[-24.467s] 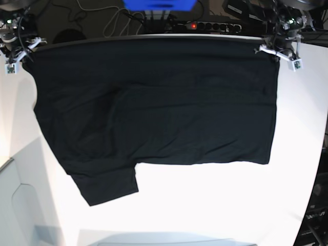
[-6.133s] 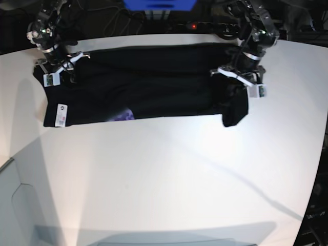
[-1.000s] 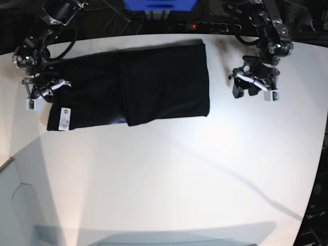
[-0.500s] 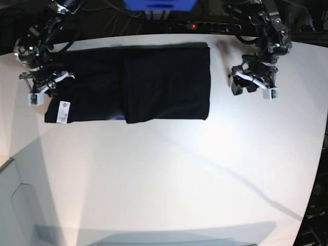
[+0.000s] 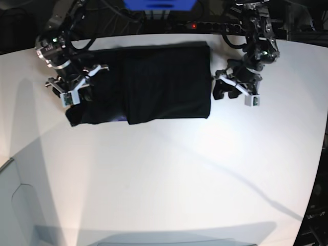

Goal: Fold the T-shirt properly
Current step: 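Fold the strip end held by the right gripper over onto the stack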

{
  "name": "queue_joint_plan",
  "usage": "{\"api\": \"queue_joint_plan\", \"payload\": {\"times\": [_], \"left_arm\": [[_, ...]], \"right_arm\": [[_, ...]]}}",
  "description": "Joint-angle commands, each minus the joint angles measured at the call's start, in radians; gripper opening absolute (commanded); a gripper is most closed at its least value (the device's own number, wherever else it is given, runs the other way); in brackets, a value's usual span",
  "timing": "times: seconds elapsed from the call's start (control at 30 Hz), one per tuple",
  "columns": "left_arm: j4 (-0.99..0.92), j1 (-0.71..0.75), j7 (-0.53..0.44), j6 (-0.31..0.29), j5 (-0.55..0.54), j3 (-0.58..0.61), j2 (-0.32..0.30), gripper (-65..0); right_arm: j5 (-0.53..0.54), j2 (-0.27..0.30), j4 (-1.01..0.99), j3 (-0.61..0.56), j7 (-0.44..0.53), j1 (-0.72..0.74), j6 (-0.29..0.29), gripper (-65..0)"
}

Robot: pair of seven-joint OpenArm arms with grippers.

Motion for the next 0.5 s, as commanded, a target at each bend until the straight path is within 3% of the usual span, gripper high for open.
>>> {"api": "queue_joint_plan", "payload": {"times": [0.0,0.47], "left_arm": [[0.01,-0.001,-0.005,-0.002,-0.007,0.006,-0.004,-31.6],[-0.094,-0.071,0.004,-0.002,-0.007,0.033,0.019,-31.6]], "right_arm": [[0.02,0.001,0.021,-0.019,0.029,0.005,0.003,-65.0],[0.02,-0.012,0.05,-0.478,0.032,0.011,0.003,-65.0]]}}
